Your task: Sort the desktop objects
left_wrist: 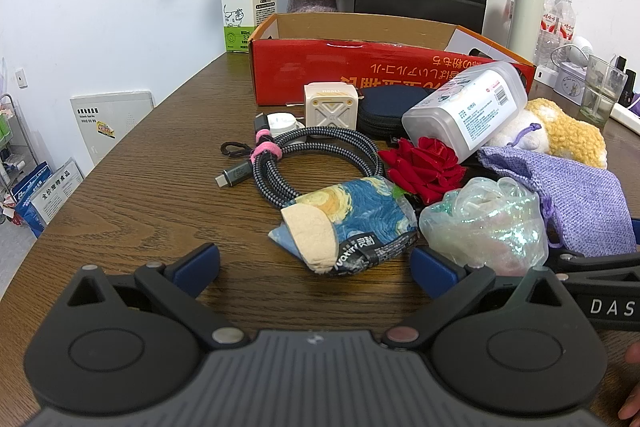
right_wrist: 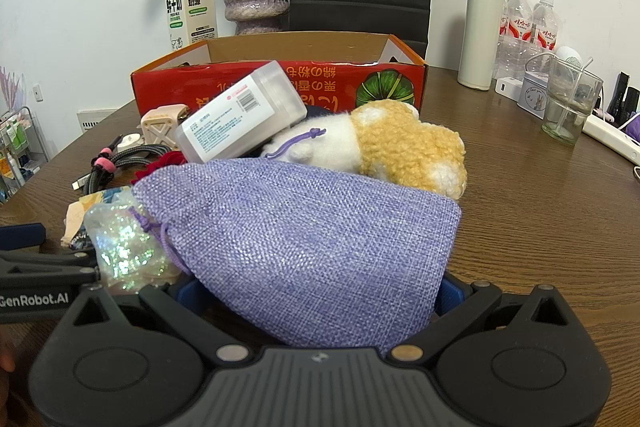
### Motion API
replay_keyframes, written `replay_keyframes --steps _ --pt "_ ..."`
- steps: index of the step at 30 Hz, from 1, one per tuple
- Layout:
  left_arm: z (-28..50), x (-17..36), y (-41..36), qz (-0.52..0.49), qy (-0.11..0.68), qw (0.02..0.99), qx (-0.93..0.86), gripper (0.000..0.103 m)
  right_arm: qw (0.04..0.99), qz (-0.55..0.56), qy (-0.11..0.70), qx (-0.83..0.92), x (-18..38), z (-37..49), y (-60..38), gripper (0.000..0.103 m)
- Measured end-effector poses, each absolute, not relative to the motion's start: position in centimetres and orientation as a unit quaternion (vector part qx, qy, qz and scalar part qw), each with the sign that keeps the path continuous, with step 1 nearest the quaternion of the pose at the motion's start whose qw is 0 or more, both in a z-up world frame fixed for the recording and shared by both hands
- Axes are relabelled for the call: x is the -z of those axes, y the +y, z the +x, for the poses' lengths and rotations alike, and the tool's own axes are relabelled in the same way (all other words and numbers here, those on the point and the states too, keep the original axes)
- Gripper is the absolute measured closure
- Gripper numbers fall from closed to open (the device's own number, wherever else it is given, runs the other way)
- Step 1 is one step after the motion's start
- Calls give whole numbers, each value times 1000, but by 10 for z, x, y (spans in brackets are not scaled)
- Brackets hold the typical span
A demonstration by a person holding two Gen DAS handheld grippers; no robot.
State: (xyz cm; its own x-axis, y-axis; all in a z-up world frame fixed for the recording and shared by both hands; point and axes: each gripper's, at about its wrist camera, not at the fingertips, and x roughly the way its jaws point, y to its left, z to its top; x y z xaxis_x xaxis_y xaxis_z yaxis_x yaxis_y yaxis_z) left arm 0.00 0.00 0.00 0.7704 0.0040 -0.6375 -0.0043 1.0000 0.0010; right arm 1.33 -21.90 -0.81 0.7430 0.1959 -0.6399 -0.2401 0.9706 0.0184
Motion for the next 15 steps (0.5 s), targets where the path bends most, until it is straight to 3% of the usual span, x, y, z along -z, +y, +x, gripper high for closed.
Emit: replay_keyframes --steps 15 --pt "0 0 0 0 339 941 -3 0 933 -33 339 -117 7 13 -218 0"
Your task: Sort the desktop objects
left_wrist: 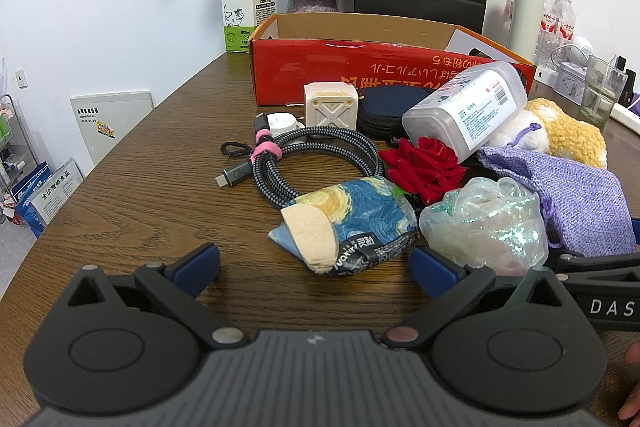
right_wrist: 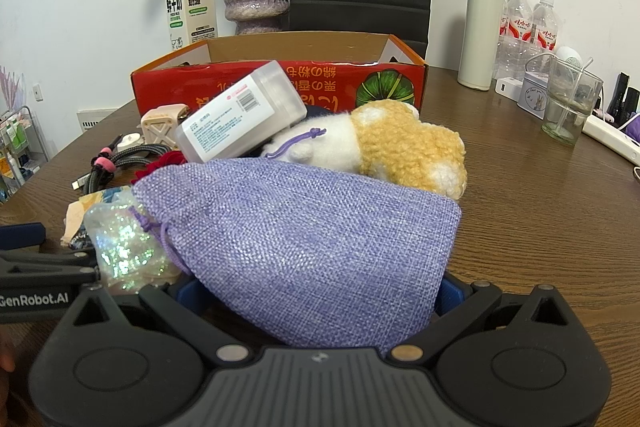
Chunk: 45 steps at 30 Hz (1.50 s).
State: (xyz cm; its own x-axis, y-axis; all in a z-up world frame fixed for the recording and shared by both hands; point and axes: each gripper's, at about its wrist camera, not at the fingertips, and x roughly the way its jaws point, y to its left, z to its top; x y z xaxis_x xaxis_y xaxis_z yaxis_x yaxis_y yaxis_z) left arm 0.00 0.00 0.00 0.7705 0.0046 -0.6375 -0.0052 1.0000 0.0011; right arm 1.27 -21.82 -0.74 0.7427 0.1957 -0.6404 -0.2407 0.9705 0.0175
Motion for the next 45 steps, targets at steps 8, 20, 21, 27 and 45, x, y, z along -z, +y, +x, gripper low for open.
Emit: replay_keyframes --steps 8,20,21,27,45 --pt "0 0 0 0 339 941 -3 0 933 -33 339 -117 7 13 -218 0" --pt "-4 2 -5 6 338 941 -9 0 933 -32 339 -114 6 12 -217 0" --pt "-9 1 -5 18 337 941 3 0 933 -31 339 -113 6 8 -218 0" --pt "-63 -15 30 -69 261 962 36 0 935 -4 314 -164 -10 -47 -240 0" --pt "-29 -12 -34 -28 267 952 144 44 949 40 279 -140 -16 -28 -277 21"
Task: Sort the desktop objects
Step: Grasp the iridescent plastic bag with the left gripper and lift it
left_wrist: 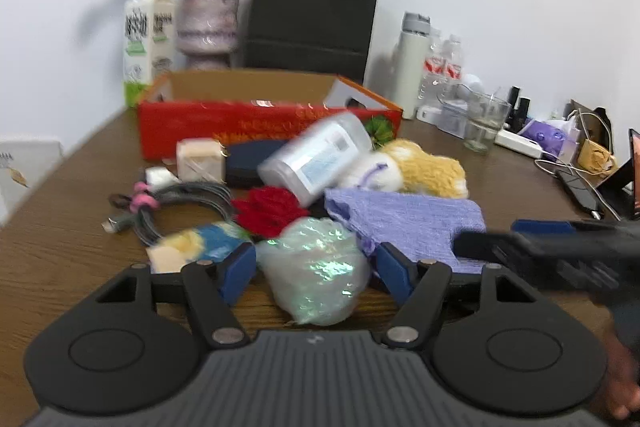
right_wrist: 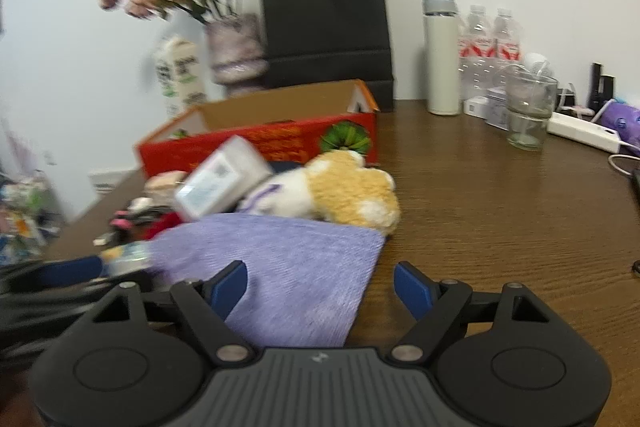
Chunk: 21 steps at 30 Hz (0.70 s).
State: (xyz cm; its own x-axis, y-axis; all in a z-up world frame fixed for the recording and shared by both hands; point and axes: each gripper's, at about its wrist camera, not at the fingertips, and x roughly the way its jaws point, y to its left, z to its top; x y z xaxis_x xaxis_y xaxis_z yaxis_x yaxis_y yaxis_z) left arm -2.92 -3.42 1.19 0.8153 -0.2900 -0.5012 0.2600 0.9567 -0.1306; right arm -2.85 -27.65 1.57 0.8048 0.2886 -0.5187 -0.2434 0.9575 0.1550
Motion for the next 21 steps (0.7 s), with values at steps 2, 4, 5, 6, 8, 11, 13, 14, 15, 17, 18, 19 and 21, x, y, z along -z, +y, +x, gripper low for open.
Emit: replay_keyframes --steps 2,4,5,6,8,11,13,14,15,17,18,19,21 --pt "-29 -6 -33 -35 277 951 129 59 944 22 283 -168 -16 -46 -281 21" --pt "-37 -8 -27 -51 272 953 127 64 941 -2 288 -177 -13 -64 -282 22" --pt "-43 -9 -23 -59 267 953 131 67 940 -13 288 -180 -11 -71 -282 22" --pt "-50 -10 -20 -62 263 954 133 67 939 -23 291 -183 -9 -77 -282 23" --pt "-64 -14 -16 -64 257 956 129 67 935 -40 299 -188 -3 -86 -279 41" --pt "-82 -22 -11 -61 241 961 123 67 926 -47 316 -201 9 -84 -272 70" --pt "-93 -32 -9 -53 225 967 109 68 931 -57 307 -188 8 -86 -266 81" --pt "-97 -40 -5 -55 213 969 107 68 932 -53 305 -189 5 -88 -265 81" --pt "-102 -48 -1 -59 202 972 108 68 933 -47 300 -194 1 -91 -264 81" --pt "-104 -64 7 -65 183 975 110 68 935 -39 282 -211 -15 -100 -265 82" --pt "-102 -72 10 -68 175 976 110 67 938 -36 266 -219 -24 -104 -266 82" --pt "-98 -80 13 -70 167 977 111 67 942 -33 248 -223 -36 -105 -267 82" --pt "-85 -92 17 -76 147 981 96 67 949 -27 219 -223 -57 -103 -270 82"
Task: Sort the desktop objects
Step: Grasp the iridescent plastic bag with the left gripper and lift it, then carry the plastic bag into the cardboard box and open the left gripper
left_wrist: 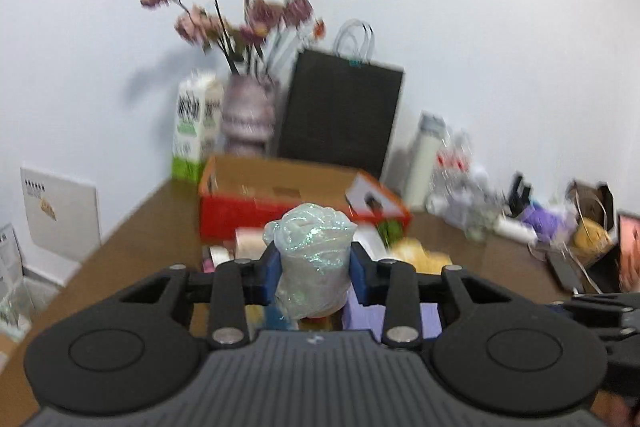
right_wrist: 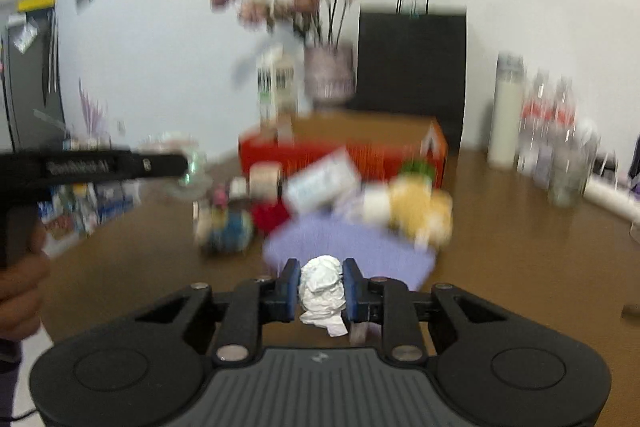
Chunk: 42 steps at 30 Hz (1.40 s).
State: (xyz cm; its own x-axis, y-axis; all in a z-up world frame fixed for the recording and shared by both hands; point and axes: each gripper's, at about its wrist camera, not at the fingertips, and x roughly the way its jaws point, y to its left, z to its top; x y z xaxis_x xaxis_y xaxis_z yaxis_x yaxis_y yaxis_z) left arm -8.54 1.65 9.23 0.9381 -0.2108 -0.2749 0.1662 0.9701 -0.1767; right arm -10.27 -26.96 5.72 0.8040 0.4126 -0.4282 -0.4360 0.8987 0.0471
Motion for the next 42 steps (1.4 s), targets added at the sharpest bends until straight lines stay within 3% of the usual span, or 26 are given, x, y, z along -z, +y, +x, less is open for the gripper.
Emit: replay_keyframes --steps 9,13,17,20,25,28,29,30,31,32,33,34,39,42 --pt "30 -162 16 -43 135 988 57 65 958 15 137 -250 -145 -2 -256 82" --pt "112 -166 17 -35 150 988 25 63 954 50 138 -261 -162 72 -234 81" --pt "211 -132 12 5 216 976 -14 65 939 72 194 -274 -152 164 -192 81" --pt "266 -105 24 -48 280 959 6 65 934 52 258 -241 -135 229 -151 81" --pt "320 -65 26 -38 351 935 -1 64 901 68 370 -216 -89 311 -124 81" --pt "323 -60 28 -45 361 931 4 59 876 82 426 -209 -63 346 -115 81" --pt "324 -59 29 -46 366 929 9 50 868 91 444 -204 -54 355 -111 78" --pt "327 -60 29 -47 369 928 14 33 863 96 455 -196 -47 361 -109 77" --pt "327 -59 30 -45 371 928 13 27 862 100 461 -186 -41 364 -109 74" --pt "328 -58 29 -40 373 927 12 20 860 101 467 -180 -36 366 -108 64" --pt "330 -59 29 -35 373 927 14 19 857 106 474 -172 -32 368 -107 55" --pt "330 -60 30 -35 371 928 10 17 852 113 483 -167 -29 368 -108 41" --pt "321 -74 29 -28 358 933 11 0 849 124 487 -163 -40 362 -118 32" --pt "315 -80 23 6 339 941 -13 0 863 89 476 -144 -59 353 -130 21"
